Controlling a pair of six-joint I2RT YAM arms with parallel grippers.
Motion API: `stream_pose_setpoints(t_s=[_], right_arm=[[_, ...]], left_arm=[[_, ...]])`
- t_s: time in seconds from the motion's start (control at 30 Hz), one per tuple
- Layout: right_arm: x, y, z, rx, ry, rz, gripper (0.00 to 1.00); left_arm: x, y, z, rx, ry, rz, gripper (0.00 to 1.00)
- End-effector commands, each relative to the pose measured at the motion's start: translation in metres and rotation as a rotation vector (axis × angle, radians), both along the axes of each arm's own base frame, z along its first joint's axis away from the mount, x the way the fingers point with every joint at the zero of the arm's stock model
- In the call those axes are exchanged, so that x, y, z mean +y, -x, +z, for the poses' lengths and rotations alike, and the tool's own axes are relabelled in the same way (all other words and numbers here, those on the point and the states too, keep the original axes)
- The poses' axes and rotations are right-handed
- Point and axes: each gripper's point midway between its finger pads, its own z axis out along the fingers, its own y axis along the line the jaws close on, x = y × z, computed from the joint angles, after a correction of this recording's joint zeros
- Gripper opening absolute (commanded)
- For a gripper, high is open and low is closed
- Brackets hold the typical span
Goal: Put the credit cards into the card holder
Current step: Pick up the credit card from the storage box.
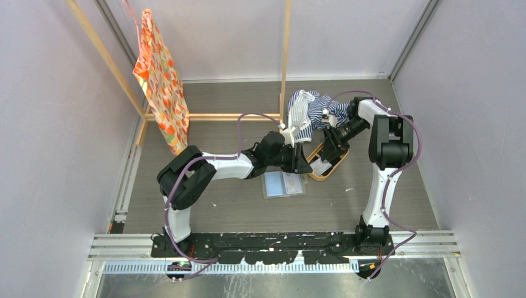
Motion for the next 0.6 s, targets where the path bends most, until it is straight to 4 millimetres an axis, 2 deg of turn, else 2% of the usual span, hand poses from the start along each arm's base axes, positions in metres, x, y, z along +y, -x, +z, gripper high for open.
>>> stream_pose_setpoints(t_s=[0.0, 0.57], right_arm=[[0.009, -0.003, 0.025, -0.036, -0.054, 0.008, 0.49], [0.019, -0.001, 0.047, -0.04, -0.134, -0.005, 0.41]], left_arm=[[0.003, -0.008, 0.03, -0.076, 0.041, 0.012, 0.42], [0.009, -0.013, 0.033, -0.092, 0.036, 0.029, 0.43]])
